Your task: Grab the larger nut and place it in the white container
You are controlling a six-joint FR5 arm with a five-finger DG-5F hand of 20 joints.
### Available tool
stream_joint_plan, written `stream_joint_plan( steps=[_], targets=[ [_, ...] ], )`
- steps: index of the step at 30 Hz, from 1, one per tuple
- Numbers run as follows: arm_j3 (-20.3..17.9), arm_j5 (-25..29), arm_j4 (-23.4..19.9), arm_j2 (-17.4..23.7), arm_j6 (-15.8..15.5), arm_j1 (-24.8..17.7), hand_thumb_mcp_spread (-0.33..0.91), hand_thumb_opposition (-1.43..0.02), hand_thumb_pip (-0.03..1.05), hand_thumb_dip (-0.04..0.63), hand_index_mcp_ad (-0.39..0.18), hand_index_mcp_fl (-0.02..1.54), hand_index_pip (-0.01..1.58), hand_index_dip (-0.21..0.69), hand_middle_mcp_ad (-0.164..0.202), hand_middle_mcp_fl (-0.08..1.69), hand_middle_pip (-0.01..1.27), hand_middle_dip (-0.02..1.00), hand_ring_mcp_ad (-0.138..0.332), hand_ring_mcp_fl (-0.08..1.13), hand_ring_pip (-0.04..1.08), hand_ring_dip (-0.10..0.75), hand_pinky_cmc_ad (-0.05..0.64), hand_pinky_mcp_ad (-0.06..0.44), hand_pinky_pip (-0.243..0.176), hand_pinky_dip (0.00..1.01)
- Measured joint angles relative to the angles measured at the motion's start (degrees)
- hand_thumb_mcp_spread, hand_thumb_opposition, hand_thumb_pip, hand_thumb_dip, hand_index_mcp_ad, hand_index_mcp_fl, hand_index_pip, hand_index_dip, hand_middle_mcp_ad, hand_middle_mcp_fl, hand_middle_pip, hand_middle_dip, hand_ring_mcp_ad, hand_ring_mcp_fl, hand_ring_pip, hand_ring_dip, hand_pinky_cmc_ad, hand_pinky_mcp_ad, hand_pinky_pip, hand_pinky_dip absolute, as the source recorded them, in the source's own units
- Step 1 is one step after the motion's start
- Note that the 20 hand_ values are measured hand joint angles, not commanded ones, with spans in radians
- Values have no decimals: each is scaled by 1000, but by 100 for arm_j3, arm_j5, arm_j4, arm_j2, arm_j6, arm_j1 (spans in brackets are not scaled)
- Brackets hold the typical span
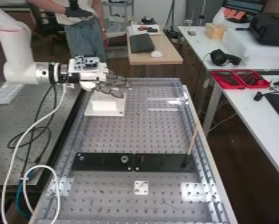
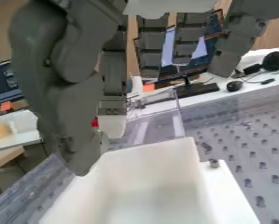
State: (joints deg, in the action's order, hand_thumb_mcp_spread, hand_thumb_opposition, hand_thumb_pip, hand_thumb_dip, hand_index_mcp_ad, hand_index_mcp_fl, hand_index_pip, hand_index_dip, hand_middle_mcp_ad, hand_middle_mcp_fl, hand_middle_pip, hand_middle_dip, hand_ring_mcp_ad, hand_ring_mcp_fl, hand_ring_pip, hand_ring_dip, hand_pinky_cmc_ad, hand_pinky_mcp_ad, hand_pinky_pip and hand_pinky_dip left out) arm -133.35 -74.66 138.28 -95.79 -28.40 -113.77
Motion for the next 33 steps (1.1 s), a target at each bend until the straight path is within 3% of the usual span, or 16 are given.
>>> stream_joint_plan(
  steps=[4,8,16,22,27,31,33],
  targets=[
    [26,246,81,-44,-22,-54,421,-949,712,206,-176,239,1428,38,58,99,136,253,113,16,87,140,333,297,-28,295],
    [22,416,166,-75,9,-103,407,-913,714,206,-187,47,1269,-10,61,33,129,253,113,16,91,140,333,293,-30,328],
    [20,488,224,-17,-2,-127,379,-885,721,222,-187,17,1175,-89,58,2,129,253,113,10,91,140,333,291,-44,382],
    [171,577,467,471,-194,76,346,-866,721,222,-187,14,1093,-119,58,2,129,253,113,9,77,140,330,290,-59,410],
    [527,382,1007,933,-389,609,278,-824,719,222,-183,14,866,-120,58,5,129,253,113,9,75,141,330,290,-61,463],
    [759,92,1302,1074,-452,1018,253,-789,700,222,-171,12,648,-120,61,5,129,253,113,9,75,141,330,290,-75,490],
    [868,-73,1422,1117,-504,1226,225,-791,700,204,-164,16,625,-117,58,5,129,253,117,9,75,141,328,290,-75,506]
  ],
)
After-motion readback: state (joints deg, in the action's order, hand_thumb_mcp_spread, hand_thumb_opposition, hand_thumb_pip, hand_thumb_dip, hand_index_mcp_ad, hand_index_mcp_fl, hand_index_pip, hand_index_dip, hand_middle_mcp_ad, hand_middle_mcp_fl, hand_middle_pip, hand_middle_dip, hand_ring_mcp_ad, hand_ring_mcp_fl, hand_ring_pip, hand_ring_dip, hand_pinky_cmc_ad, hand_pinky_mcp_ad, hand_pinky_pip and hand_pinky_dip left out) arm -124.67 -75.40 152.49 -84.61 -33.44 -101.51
